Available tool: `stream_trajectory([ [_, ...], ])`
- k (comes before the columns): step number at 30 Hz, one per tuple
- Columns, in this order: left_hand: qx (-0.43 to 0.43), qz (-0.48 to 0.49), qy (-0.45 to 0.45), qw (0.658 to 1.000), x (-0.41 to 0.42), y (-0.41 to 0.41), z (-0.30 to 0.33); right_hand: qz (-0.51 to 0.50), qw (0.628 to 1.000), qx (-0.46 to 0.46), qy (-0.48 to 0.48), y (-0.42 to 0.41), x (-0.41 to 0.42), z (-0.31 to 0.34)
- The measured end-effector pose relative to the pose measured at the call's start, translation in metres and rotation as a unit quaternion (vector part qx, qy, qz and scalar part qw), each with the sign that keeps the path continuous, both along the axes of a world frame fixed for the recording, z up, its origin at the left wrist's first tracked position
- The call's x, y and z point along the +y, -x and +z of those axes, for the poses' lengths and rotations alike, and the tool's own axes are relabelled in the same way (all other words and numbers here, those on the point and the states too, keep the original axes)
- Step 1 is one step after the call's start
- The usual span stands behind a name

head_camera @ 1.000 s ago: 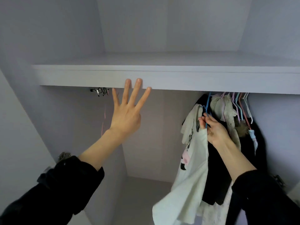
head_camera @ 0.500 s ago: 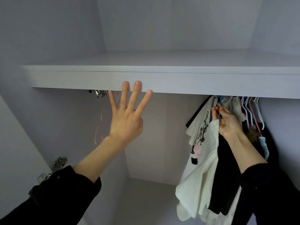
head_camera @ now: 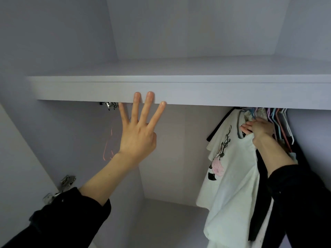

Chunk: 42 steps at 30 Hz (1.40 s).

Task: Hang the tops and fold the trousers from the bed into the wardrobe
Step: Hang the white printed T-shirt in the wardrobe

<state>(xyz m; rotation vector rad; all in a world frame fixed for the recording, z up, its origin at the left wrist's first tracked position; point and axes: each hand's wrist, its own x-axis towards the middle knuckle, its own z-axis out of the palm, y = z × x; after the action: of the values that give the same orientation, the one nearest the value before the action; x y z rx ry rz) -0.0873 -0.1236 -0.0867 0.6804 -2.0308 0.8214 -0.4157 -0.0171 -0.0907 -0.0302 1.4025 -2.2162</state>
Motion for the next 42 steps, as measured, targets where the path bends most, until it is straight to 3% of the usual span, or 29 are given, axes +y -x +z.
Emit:
stream_trajectory([
  [2,0.001,0.006,-0.009,1.0,0.001,0.0,0.0,-0.022,0.999,0.033,-0.035,0.002,0.003,0.001],
  [5,-0.008,0.017,-0.025,1.0,0.005,0.0,0.001,-0.004,0.972,0.17,-0.162,-0.005,0.006,-0.009],
  [8,-0.018,0.035,-0.051,0.998,0.013,-0.002,0.002,-0.023,0.898,0.298,-0.324,-0.021,0.019,-0.02],
  [14,-0.013,-0.007,-0.166,0.986,0.038,-0.011,-0.004,0.031,0.752,0.487,-0.444,-0.072,0.045,-0.038],
  [20,-0.022,0.01,-0.368,0.93,0.081,-0.075,-0.036,0.167,0.72,0.553,-0.384,-0.197,0.04,-0.027],
  [25,0.041,0.02,-0.373,0.927,0.119,-0.184,-0.044,0.301,0.666,0.596,-0.333,-0.32,0.035,-0.026],
  [29,0.099,0.076,-0.412,0.902,0.174,-0.265,-0.058,0.402,0.617,0.612,-0.288,-0.414,0.059,-0.044],
  [35,0.119,0.192,-0.499,0.837,0.305,-0.429,-0.122,0.574,0.492,0.625,-0.195,-0.587,0.145,-0.079],
  [37,0.149,0.254,-0.52,0.802,0.354,-0.485,-0.136,0.624,0.437,0.629,-0.153,-0.65,0.176,-0.086],
  [40,0.199,0.31,-0.517,0.773,0.4,-0.547,-0.147,0.668,0.395,0.621,-0.11,-0.716,0.202,-0.094],
  [42,0.256,0.354,-0.507,0.743,0.445,-0.603,-0.155,0.699,0.348,0.62,-0.077,-0.781,0.22,-0.103],
])
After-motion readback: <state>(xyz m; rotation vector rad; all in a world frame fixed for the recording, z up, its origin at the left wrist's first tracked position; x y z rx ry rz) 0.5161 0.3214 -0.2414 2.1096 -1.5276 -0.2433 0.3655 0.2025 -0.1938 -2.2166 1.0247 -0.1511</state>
